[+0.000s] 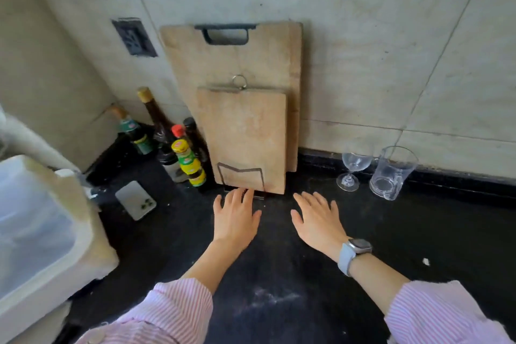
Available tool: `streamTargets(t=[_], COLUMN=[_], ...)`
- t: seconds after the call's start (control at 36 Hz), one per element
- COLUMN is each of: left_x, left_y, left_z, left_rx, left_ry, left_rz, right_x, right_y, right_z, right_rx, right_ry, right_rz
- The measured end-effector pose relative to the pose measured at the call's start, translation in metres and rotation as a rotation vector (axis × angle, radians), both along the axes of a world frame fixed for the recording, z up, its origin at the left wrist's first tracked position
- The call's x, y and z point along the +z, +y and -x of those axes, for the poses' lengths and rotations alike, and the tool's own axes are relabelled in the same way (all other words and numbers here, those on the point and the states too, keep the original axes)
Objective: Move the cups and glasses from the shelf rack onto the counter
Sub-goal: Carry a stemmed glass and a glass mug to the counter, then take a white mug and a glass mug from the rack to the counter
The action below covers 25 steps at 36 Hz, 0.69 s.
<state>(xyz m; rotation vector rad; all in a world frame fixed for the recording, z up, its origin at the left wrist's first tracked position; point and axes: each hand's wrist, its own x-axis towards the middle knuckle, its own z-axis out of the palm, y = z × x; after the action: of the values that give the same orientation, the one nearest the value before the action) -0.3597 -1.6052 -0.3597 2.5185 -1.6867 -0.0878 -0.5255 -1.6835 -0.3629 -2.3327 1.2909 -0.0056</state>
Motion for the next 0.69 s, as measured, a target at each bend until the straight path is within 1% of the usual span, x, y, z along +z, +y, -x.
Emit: streamTargets(t=[0.06,0.17,0.31,0.44,0.53,0.69], left_x=[0.022,0.066,0.114,0.151,0.172,0.208], left_y=[0.045,0.162,0.342,0.537,0.650,0.844], left_z=[-0.030,-0.081,-0.103,-0.092,-0.074,-0.022], left_rx=[0.078,0.273,0.539,0.776,0.939,1.250], left_ry=[-0.025,-0.077,-0.152,-0.269,-0.297,-0.369], left_rz=[0.027,0.103,0.171,0.204,0.233,0.276], right_x=[0.018,0.057,0.108,0.152,0.172,0.205], right_y=[0.029,0.110,0.257,0.431,0.531,0.715], right_z=[-0.036,-0.104,-0.167,-0.202,-0.214,-0.223], right_rx=[0.128,0.352,0.625,0.870,1.039,1.356], right_ry=[-0.054,-0.170,-0.297,-0.375,-0.444,-0.541], right_rz=[0.035,0.066,0.134,0.152,0.162,0.133])
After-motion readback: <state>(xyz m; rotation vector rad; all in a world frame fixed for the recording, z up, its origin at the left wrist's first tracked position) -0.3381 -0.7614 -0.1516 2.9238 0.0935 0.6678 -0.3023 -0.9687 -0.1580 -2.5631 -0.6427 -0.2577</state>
